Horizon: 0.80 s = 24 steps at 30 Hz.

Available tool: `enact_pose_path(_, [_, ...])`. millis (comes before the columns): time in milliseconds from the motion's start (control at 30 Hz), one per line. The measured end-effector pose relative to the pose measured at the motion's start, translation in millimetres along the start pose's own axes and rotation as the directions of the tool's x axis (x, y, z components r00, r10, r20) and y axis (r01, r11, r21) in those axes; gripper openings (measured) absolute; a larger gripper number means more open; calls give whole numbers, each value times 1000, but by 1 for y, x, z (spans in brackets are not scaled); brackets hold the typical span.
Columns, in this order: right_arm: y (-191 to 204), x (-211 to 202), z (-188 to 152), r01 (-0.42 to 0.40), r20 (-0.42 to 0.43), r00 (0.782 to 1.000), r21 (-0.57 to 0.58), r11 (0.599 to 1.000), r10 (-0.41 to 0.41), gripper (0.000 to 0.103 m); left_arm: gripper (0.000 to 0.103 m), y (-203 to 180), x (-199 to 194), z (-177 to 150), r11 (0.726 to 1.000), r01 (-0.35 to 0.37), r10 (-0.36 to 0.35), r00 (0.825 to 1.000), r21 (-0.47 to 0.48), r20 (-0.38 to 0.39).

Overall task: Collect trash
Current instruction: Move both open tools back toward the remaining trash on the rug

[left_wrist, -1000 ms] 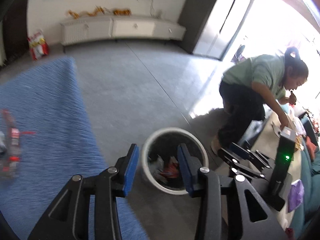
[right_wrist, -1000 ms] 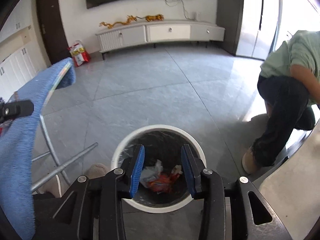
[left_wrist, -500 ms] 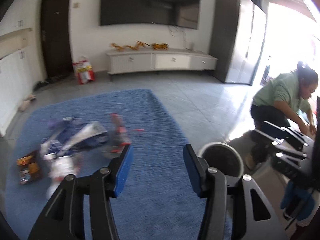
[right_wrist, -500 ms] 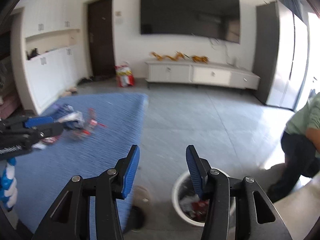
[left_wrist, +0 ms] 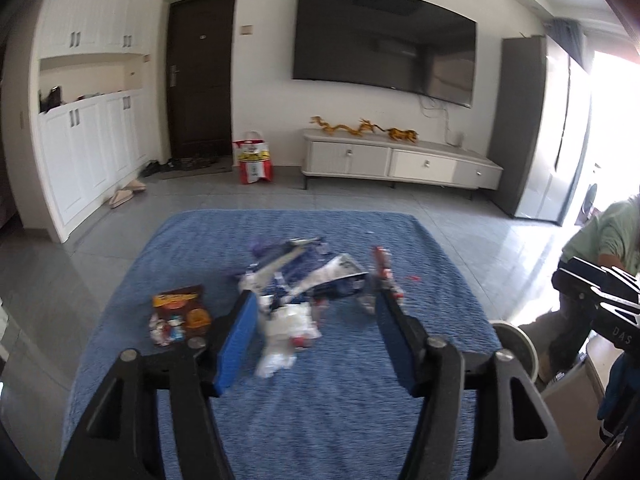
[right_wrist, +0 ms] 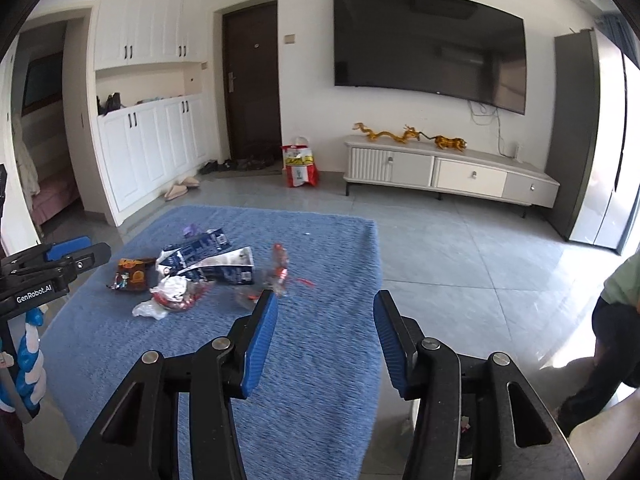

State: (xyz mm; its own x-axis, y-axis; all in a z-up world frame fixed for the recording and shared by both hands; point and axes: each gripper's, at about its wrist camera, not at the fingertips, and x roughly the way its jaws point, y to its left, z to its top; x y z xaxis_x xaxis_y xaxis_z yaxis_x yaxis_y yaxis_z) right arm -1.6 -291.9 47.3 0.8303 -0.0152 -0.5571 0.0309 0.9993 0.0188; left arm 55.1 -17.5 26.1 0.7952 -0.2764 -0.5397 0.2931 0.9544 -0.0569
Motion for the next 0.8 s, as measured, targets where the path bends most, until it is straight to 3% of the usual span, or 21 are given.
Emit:
enact_pose_path(333, [50,44,1,-46,-93,995,-39,998,43,50,66,60,10,-16,995,-82,81,997,-49,-17])
enact_pose_path(533, [68,62,7,-65,-111,992,-55,996,59,52,67,87,20,-27,992,-81,77,996,-98,-47])
enact_pose_path(800, [62,84,3,-69,-146,987,-40,997,63,53,68,105,43,-41,988,-40,27,996,-151,-88])
